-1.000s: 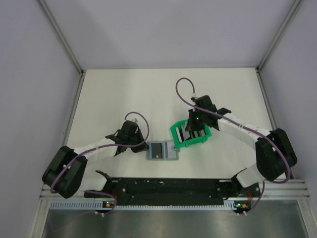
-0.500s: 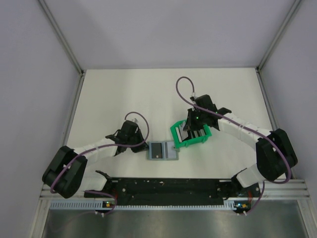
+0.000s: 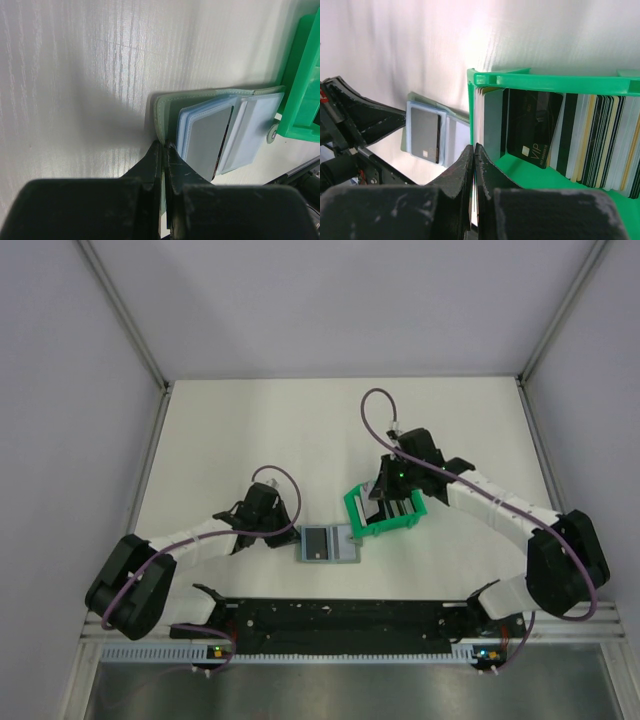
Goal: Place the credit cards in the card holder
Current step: Pick up the credit card from the storage box, then turn over the card slot in the card holder.
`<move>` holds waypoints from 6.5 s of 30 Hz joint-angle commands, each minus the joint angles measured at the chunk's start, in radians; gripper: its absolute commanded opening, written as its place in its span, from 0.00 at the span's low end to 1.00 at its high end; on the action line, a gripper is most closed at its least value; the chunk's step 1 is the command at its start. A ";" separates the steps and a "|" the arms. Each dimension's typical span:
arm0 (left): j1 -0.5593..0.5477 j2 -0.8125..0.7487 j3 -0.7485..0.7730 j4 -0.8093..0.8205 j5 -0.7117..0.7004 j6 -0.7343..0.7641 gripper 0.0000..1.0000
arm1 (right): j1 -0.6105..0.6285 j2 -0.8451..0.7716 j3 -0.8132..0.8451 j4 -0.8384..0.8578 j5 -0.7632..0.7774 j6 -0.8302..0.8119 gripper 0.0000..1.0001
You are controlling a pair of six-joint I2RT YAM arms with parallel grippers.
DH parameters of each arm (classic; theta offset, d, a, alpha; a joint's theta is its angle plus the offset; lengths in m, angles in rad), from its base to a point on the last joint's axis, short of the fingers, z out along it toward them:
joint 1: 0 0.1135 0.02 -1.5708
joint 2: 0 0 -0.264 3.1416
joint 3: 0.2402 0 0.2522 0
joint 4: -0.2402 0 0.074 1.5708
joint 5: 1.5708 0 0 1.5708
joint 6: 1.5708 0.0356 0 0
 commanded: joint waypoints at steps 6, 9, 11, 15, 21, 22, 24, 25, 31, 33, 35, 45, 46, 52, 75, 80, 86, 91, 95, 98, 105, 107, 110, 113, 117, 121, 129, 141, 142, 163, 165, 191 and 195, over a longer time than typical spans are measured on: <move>0.005 0.000 0.027 0.023 0.014 0.012 0.00 | 0.033 -0.034 -0.003 0.127 -0.074 0.070 0.00; 0.005 -0.003 0.027 0.022 0.014 0.011 0.00 | 0.062 -0.009 0.006 0.129 -0.077 0.062 0.00; 0.003 -0.002 0.027 0.022 0.016 0.011 0.00 | 0.080 0.002 0.005 0.124 -0.052 0.053 0.00; 0.003 -0.002 0.025 0.020 0.017 0.014 0.00 | 0.094 0.014 0.000 0.072 -0.032 -0.005 0.00; 0.003 -0.002 0.025 0.022 0.019 0.012 0.00 | 0.094 -0.026 -0.023 0.030 -0.055 -0.119 0.00; 0.003 0.000 0.025 0.022 0.020 0.015 0.00 | 0.094 -0.031 -0.026 0.027 -0.055 -0.131 0.00; 0.003 0.001 0.028 0.022 0.020 0.014 0.00 | 0.094 -0.032 -0.031 0.015 -0.060 -0.157 0.00; 0.003 0.001 0.027 0.022 0.022 0.012 0.00 | 0.094 -0.031 -0.032 0.010 -0.057 -0.166 0.00; 0.003 0.001 0.030 0.020 0.023 0.012 0.00 | 0.094 -0.049 -0.052 -0.028 -0.008 -0.192 0.00; 0.003 0.003 0.028 0.022 0.025 0.012 0.00 | 0.094 -0.058 -0.055 -0.034 0.011 -0.199 0.00; 0.005 0.003 0.028 0.022 0.025 0.012 0.00 | 0.093 -0.064 -0.058 -0.049 0.037 -0.208 0.00; 0.005 0.006 0.030 0.027 0.031 0.011 0.00 | 0.076 -0.080 -0.032 -0.072 -0.015 -0.225 0.00; 0.003 0.006 0.030 0.028 0.033 0.012 0.00 | 0.076 -0.080 -0.025 -0.066 -0.037 -0.209 0.00; 0.003 0.000 0.028 0.033 0.045 0.006 0.00 | 0.151 -0.087 -0.015 0.058 0.012 -0.032 0.00; 0.003 -0.164 -0.062 0.080 0.097 -0.104 0.00 | 0.627 0.023 -0.037 0.354 0.709 0.393 0.00; 0.003 -0.177 -0.071 0.077 0.094 -0.108 0.00 | 0.653 0.071 -0.008 0.342 0.700 0.397 0.00; 0.003 -0.175 -0.074 0.082 0.100 -0.108 0.00 | 0.653 0.087 -0.005 0.354 0.687 0.398 0.00; 0.003 -0.174 -0.074 0.086 0.102 -0.108 0.00 | 0.654 0.095 -0.003 0.356 0.687 0.398 0.00; 0.003 -0.175 -0.073 0.085 0.103 -0.108 0.00 | 0.654 0.110 0.008 0.345 0.683 0.397 0.00; 0.003 -0.175 -0.073 0.086 0.105 -0.108 0.00 | 0.653 0.117 0.012 0.340 0.680 0.394 0.00; 0.003 -0.174 -0.071 0.083 0.105 -0.106 0.00 | 0.654 0.130 0.020 0.326 0.678 0.387 0.00; 0.003 -0.174 -0.073 0.083 0.105 -0.106 0.00 | 0.653 0.133 0.020 0.320 0.680 0.386 0.00; 0.003 -0.174 -0.073 0.085 0.105 -0.106 0.00 | 0.654 0.138 0.020 0.313 0.675 0.384 0.00; 0.003 -0.174 -0.071 0.085 0.105 -0.106 0.00 | 0.653 0.146 0.023 0.310 0.675 0.383 0.00; 0.005 -0.174 -0.071 0.083 0.106 -0.106 0.00 | 0.654 0.153 0.027 0.303 0.672 0.381 0.00; 0.003 -0.175 -0.077 0.083 0.103 -0.108 0.00 | 0.654 0.158 0.031 0.294 0.677 0.381 0.00; 0.003 -0.174 -0.074 0.083 0.102 -0.108 0.00 | 0.654 0.150 0.040 0.271 0.690 0.364 0.00; 0.003 -0.164 -0.068 0.076 0.093 -0.097 0.00 | 0.654 0.124 0.035 0.250 0.701 0.354 0.00; 0.003 -0.164 -0.068 0.076 0.094 -0.097 0.00 | 0.654 0.120 0.037 0.253 0.703 0.351 0.00; 0.003 -0.164 -0.071 0.083 0.097 -0.097 0.00 | 0.653 0.124 0.054 0.293 0.666 0.323 0.00; 0.005 -0.160 -0.071 0.083 0.099 -0.097 0.00 | 0.653 0.130 0.052 0.300 0.657 0.323 0.00; 0.003 -0.157 -0.067 0.082 0.097 -0.092 0.00 | 0.653 0.169 0.090 0.189 0.693 0.309 0.00; 0.003 -0.157 -0.067 0.077 0.094 -0.091 0.00 | 0.653 0.161 0.101 0.136 0.719 0.306 0.00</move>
